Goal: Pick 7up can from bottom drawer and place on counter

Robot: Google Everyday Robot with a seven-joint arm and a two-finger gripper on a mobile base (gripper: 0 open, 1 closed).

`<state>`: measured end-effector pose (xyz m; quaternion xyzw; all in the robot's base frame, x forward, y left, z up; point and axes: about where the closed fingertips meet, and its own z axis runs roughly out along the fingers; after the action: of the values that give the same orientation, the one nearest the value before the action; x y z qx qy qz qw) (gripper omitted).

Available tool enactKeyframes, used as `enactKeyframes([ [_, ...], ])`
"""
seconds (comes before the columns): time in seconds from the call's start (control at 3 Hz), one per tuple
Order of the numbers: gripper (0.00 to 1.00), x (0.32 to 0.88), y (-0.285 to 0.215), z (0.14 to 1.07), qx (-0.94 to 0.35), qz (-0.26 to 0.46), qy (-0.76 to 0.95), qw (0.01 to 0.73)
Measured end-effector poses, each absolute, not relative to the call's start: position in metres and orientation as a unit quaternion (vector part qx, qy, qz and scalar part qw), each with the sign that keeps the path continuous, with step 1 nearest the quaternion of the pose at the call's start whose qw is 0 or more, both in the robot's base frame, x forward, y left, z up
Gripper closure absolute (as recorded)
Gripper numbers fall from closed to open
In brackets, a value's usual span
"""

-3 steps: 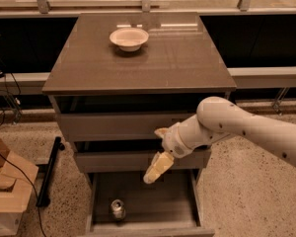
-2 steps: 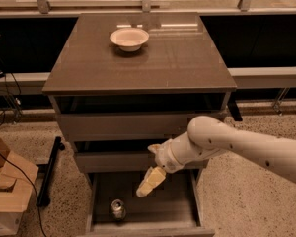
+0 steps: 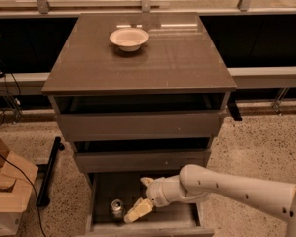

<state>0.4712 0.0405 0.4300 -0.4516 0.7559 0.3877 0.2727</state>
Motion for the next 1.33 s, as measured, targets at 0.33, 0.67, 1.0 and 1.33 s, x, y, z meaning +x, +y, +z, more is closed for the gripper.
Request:
enactKeyframes([
  [0.33, 0.00, 0.485, 0.067, 0.381, -0.421, 0.421, 0.749, 0.291],
  [0.67, 0.00, 0.499, 0.087, 0.321, -0.383, 0.454, 0.752, 0.285],
  [1.0, 0.00, 0.499, 0.087, 0.321, -0.383, 0.454, 0.752, 0.285],
  [1.33, 0.00, 0.503, 0.089, 0.300, -0.362, 0.442, 0.762, 0.305],
])
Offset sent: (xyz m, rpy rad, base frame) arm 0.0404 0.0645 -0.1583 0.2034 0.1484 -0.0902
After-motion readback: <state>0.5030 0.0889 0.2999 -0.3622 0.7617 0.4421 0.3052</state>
